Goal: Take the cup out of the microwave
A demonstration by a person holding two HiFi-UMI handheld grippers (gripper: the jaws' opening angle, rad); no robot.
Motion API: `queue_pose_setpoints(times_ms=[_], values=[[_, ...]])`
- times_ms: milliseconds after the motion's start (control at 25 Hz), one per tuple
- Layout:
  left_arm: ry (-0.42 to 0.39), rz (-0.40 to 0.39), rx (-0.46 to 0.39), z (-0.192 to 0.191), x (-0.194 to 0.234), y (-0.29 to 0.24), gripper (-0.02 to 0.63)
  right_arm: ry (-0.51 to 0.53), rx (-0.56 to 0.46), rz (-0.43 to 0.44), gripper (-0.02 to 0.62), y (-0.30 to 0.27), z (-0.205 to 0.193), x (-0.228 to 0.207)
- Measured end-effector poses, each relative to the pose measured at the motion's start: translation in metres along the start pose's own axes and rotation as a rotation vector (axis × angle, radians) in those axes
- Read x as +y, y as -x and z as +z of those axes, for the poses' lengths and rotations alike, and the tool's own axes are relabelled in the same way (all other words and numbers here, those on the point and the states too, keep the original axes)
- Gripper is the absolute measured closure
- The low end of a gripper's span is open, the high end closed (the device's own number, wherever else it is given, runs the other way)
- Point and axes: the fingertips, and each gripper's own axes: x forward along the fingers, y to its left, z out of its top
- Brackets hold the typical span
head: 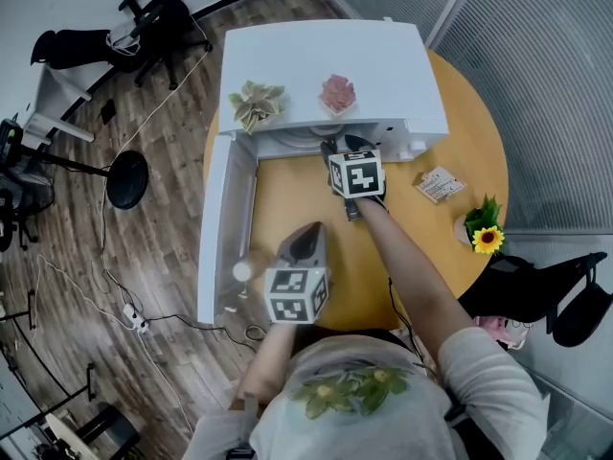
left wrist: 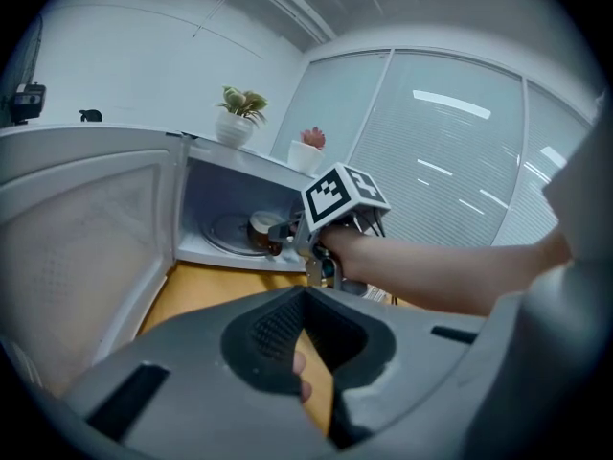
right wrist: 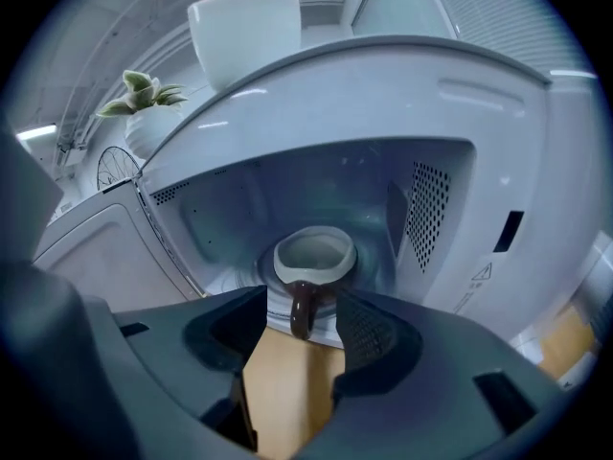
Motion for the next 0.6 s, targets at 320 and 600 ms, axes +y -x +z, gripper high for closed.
queue_pose_setpoints(times_ms=[320, 600], values=[[0.011, -0.004, 0.007, -0.003, 0.008, -0.004, 0.604, -0.033, 0.039, -0.038, 0.359, -0.021, -0.005, 0.001], [0.004, -0.011, 0.014, -0.005, 0.010, -0.007, 0.604, -0.052, 0.047, -0.093, 0.441, -0.024, -0.005, -0.006]])
